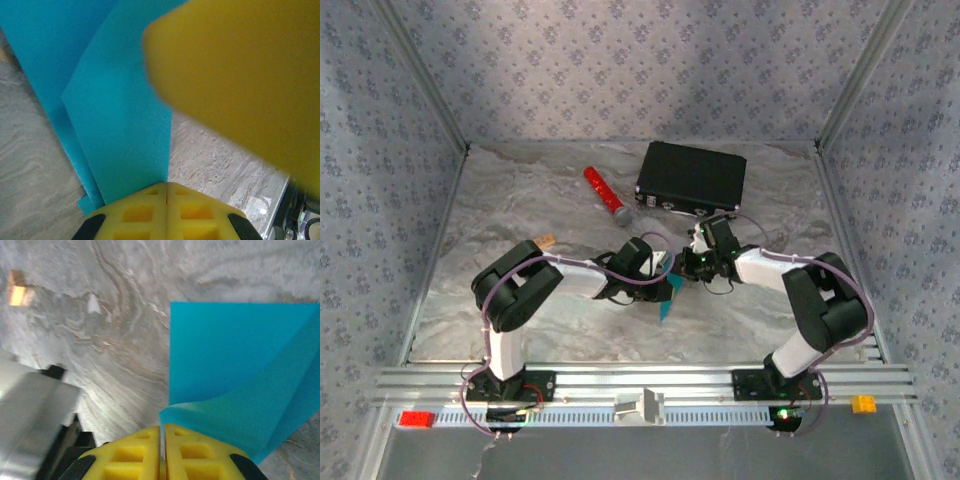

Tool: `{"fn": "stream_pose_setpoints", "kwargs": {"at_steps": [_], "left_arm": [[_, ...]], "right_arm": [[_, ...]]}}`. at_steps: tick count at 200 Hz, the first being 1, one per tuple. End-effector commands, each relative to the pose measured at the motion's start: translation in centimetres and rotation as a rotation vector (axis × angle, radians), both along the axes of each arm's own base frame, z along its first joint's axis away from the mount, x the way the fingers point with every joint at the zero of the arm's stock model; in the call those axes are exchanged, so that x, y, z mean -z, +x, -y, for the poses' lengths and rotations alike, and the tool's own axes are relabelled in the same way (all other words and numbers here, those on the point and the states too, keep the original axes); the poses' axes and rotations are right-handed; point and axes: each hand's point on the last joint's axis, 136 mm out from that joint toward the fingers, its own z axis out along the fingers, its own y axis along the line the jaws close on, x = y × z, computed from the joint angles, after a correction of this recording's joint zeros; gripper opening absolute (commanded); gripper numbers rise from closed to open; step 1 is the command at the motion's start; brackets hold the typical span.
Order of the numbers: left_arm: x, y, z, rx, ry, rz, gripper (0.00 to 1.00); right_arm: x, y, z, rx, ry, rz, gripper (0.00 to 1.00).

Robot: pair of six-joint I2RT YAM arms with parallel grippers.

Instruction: Fold a paper plane with a square sheet of paper (pick it up from the middle)

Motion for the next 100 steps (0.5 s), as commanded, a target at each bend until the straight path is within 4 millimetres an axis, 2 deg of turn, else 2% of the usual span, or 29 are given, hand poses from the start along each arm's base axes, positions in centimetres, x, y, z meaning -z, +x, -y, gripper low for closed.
{"fn": "stream_pose_setpoints", "kwargs": {"at_steps": [1, 23, 67, 100], "left_arm": [[3.2, -2.5, -2.6, 0.01, 0.124, -0.096, 0.0], [3.4, -2.6, -2.7, 0.011, 0.131, -0.105, 0.0], [4.1, -3.1, -2.9, 0.017, 0.137, -0.131, 0.0], [4.3, -3.4, -3.1, 0.012, 0.137, -0.137, 0.0]], "right_arm": [[1.8, 0.3, 0.4, 0.013, -0.059, -0.02, 0.12], [3.2, 0.5, 2.1, 0.059, -0.099, -0.042, 0.12], [3.4, 2.5, 4.3, 0.133, -0.086, -0.046, 0.12], [3.5, 3.7, 5.1, 0.169, -0.064, -0.059, 0.13]]}}
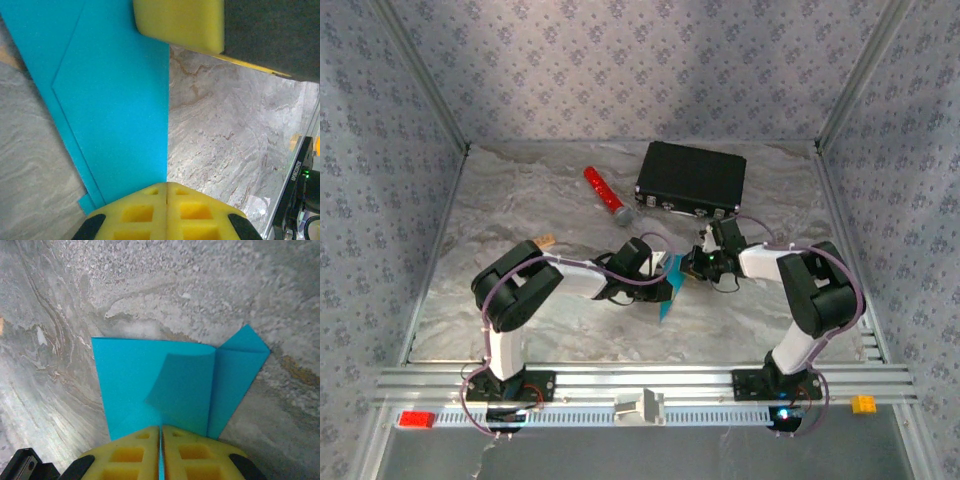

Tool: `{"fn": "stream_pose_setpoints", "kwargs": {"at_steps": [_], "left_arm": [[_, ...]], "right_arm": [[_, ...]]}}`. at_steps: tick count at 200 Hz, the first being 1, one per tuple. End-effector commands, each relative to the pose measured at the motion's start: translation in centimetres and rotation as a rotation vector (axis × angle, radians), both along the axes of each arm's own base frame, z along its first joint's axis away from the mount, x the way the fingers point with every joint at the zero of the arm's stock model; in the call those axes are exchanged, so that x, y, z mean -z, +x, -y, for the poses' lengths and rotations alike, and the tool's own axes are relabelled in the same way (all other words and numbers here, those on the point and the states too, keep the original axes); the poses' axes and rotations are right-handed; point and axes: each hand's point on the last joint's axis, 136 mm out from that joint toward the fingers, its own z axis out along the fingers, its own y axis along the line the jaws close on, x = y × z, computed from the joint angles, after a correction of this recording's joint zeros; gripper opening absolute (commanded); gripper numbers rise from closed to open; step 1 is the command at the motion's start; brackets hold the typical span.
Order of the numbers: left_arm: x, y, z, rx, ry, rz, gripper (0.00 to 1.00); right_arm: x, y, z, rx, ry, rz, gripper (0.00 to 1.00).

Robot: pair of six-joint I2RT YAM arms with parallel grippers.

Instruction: Fold a paper plane with a square sheet of paper (pick it up from the middle)

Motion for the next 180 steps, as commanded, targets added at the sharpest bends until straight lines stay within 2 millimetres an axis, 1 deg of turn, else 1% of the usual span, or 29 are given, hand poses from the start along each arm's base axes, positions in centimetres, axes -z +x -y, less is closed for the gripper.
{"fn": "stream_pose_setpoints", "kwargs": {"at_steps": [1, 20, 49, 72, 106, 137, 165, 180], "left_arm": [[4.3, -3.3, -3.1, 0.009, 0.149, -0.142, 0.0], [4.3, -3.4, -3.1, 0.011, 0.148, -0.144, 0.0], [4.3, -3.5, -3.3, 0.012, 0.152, -0.145, 0.0], [4.5, -3.6, -3.4, 0.011, 0.156, -0.148, 0.0], [4.3, -3.7, -3.4, 0.013, 0.154, -0.144, 0.0], [4.2, -3.8, -3.5, 0.014, 0.152, -0.142, 0.0], [4.3, -3.7, -3.4, 0.014, 0.152, -0.144, 0.0], [4.3, -3.7, -3.4, 0.015, 0.15, -0.143, 0.0]], "right_arm": [[1.1, 1.9, 1.9, 0.068, -0.058, 0.008, 0.13], [1.1, 2.6, 2.6, 0.101, -0.062, 0.005, 0.13], [0.9, 3.2, 3.5, 0.133, -0.106, 0.004, 0.13], [0.7, 3.5, 4.0, 0.146, -0.146, 0.003, 0.13], [1.2, 3.7, 5.1, 0.173, -0.222, -0.014, 0.12], [1.1, 4.2, 5.8, 0.196, -0.259, -0.012, 0.12], [0.5, 4.7, 5.6, 0.189, -0.256, -0.01, 0.12], [-0.8, 5.1, 5.3, 0.179, -0.235, 0.022, 0.12]]}}
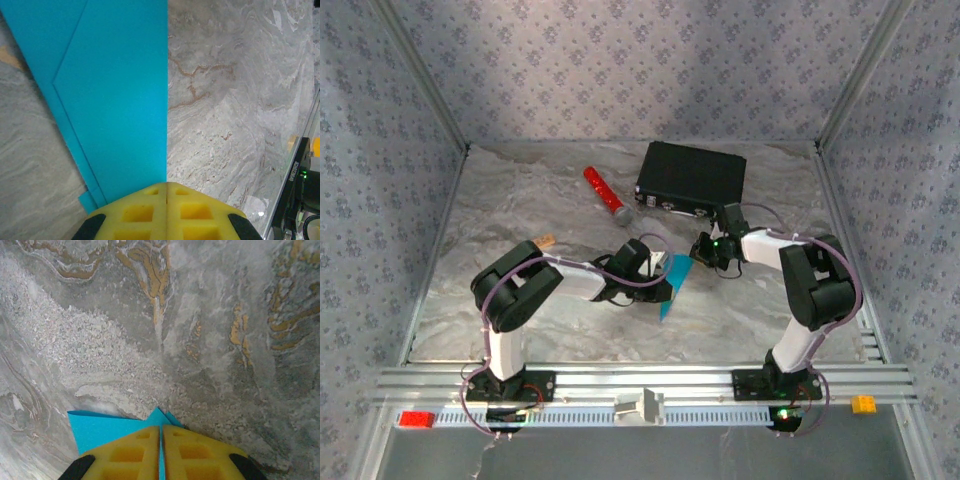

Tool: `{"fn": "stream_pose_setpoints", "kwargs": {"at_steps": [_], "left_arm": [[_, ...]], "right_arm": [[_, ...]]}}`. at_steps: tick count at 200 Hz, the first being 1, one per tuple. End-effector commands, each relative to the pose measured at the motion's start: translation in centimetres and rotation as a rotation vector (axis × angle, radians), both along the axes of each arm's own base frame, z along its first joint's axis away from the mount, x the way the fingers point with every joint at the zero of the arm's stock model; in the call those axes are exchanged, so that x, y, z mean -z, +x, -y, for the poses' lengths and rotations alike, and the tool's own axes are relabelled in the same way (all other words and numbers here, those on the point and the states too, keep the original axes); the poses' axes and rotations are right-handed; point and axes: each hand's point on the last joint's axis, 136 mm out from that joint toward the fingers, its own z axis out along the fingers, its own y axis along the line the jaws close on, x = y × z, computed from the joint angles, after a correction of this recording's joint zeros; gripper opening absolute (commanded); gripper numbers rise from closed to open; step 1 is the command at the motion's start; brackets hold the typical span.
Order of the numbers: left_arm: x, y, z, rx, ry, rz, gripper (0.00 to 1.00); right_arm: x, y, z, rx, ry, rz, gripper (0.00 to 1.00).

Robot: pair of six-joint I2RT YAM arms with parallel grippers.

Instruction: Fold a paper plane with a square sheet of paper (pick it up from the middle)

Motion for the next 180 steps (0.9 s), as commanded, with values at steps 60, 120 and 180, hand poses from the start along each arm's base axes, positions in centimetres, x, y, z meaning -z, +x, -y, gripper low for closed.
{"fn": "stream_pose_setpoints", "kwargs": {"at_steps": [60, 120, 180], "left_arm": [[4.3, -3.7, -3.3, 0.021, 0.164, -0.15, 0.0], [3.9, -3.4, -3.0, 0.016, 0.152, -0.142, 0.0], [3.8, -3.2, -2.6, 0.008, 0.141, -0.135, 0.0]], "right_arm": [[-4.7, 0.5, -1.7, -0.067, 0.073, 0.123, 0.15], [-1.2, -1.4, -4.6, -0.133, 0.11, 0.046, 0.13], [0.4, 0.4, -0.8, -0.034, 0.119, 0.066, 0.14]]}}
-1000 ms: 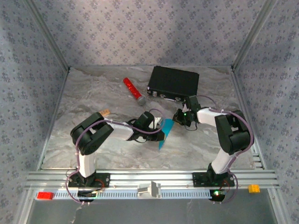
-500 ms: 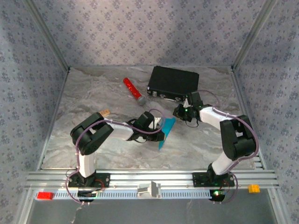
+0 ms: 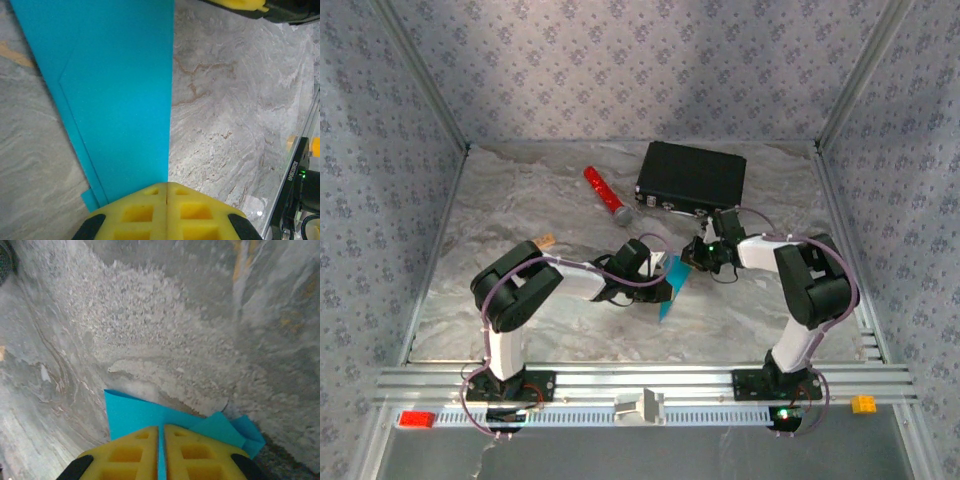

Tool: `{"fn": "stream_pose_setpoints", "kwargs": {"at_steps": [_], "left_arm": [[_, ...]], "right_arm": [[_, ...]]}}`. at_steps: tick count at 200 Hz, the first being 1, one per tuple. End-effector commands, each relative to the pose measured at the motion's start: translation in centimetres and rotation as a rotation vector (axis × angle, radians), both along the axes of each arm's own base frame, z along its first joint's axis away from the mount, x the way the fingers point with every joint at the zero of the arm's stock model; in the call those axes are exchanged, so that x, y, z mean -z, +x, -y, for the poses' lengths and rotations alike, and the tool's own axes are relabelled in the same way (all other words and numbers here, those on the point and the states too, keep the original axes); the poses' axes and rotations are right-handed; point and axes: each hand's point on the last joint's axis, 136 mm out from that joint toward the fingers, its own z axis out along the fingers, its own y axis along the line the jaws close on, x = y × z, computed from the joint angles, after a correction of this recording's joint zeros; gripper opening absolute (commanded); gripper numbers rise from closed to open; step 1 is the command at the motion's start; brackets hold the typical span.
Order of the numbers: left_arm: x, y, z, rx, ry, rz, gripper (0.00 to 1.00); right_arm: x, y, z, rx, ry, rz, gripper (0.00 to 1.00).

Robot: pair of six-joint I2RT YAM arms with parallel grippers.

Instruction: Fold a paper plane with a square sheet of paper (pick it up from the middle)

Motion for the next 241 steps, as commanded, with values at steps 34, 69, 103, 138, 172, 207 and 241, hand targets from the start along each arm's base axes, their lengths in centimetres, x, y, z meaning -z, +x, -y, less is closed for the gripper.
{"fn": "stream_pose_setpoints", "kwargs": {"at_steps": [34, 69, 103, 138, 172, 207, 241], "left_arm": [[3.8, -3.1, -2.5, 0.012, 0.143, -0.127, 0.0], [3.5, -2.8, -2.5, -0.003, 0.141, -0.117, 0.0], [3.3, -2.6, -2.1, -0.008, 0.128, -0.114, 0.0], [3.2, -2.5, -2.0, -0.011, 0.127, -0.116, 0.0], [3.0, -2.5, -2.0, -0.012, 0.125, -0.115, 0.0], [2.7, -2.6, -1.9, -0.006, 0.11, -0.115, 0.0], [-0.2, -2.2, -1.1, 0.001, 0.052, -0.08, 0.0]], "right_arm": [[-1.5, 2.3, 3.2, 0.086, 0.02, 0.074, 0.16], [-4.7, 1.2, 3.4, 0.09, -0.012, 0.134, 0.18], [-5.2, -1.3, 0.6, 0.002, 0.019, 0.128, 0.19], [-3.4, -3.7, -2.3, -0.123, 0.063, 0.032, 0.1], [-1.6, -4.4, -3.2, -0.134, 0.05, -0.018, 0.08], [0.8, -5.3, -2.7, -0.117, 0.0, -0.083, 0.07], [3.7, -6.3, 0.3, -0.052, -0.139, -0.136, 0.05]]}}
